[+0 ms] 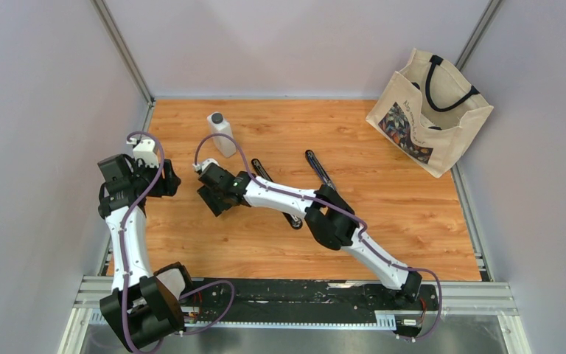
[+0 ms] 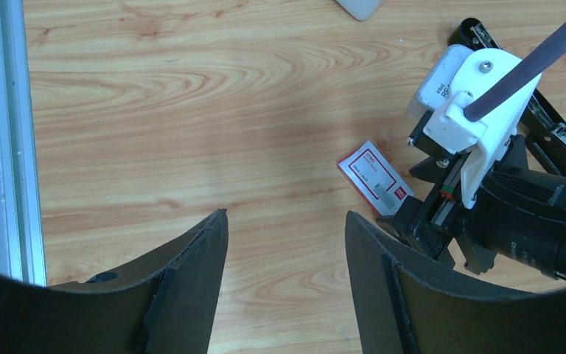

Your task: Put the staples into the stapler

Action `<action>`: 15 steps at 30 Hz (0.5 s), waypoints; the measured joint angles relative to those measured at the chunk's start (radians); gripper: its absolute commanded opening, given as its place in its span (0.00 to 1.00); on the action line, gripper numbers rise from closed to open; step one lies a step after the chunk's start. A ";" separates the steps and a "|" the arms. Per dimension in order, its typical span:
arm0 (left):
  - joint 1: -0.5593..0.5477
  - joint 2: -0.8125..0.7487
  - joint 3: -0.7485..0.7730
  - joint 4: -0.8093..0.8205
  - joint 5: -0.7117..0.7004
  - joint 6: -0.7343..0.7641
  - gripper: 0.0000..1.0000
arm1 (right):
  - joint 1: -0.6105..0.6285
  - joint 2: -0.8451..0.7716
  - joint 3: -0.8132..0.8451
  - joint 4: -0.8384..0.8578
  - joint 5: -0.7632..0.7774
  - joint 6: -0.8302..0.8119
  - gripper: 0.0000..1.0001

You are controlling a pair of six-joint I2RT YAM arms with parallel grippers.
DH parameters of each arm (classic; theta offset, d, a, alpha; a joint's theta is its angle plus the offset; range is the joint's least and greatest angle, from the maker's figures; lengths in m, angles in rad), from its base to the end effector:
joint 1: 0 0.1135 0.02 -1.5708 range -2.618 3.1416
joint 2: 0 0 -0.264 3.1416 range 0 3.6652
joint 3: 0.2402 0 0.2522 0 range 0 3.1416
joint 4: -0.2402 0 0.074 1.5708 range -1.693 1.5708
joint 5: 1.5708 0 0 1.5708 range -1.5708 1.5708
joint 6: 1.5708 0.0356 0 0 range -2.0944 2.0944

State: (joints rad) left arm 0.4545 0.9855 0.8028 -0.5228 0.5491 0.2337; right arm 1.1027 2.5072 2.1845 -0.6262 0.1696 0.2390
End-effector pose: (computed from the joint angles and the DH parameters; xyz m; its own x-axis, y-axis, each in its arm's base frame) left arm 0.1927 0.0735 0.2804 -0.5708 -0.0590 -0.8190 0.1179 0.9812 -0.1529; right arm 0.2524 0.4859 0.1605 -0.5540 -0.5787 -0.5985 -0.7247 0.6891 0.0046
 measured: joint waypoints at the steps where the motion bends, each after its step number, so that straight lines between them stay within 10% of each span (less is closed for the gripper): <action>1: 0.000 0.001 0.000 0.000 0.000 0.000 0.68 | -0.002 0.000 0.003 -0.007 -0.007 0.010 0.66; 15: 0.001 0.007 0.000 0.002 0.000 0.000 0.68 | 0.007 0.014 0.063 -0.076 -0.011 0.053 0.61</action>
State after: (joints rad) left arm 0.4553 0.9924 0.8028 -0.5209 0.5491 0.2333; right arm 1.1099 2.5217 2.2475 -0.7017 0.1585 0.2920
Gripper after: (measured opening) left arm 0.675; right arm 0.621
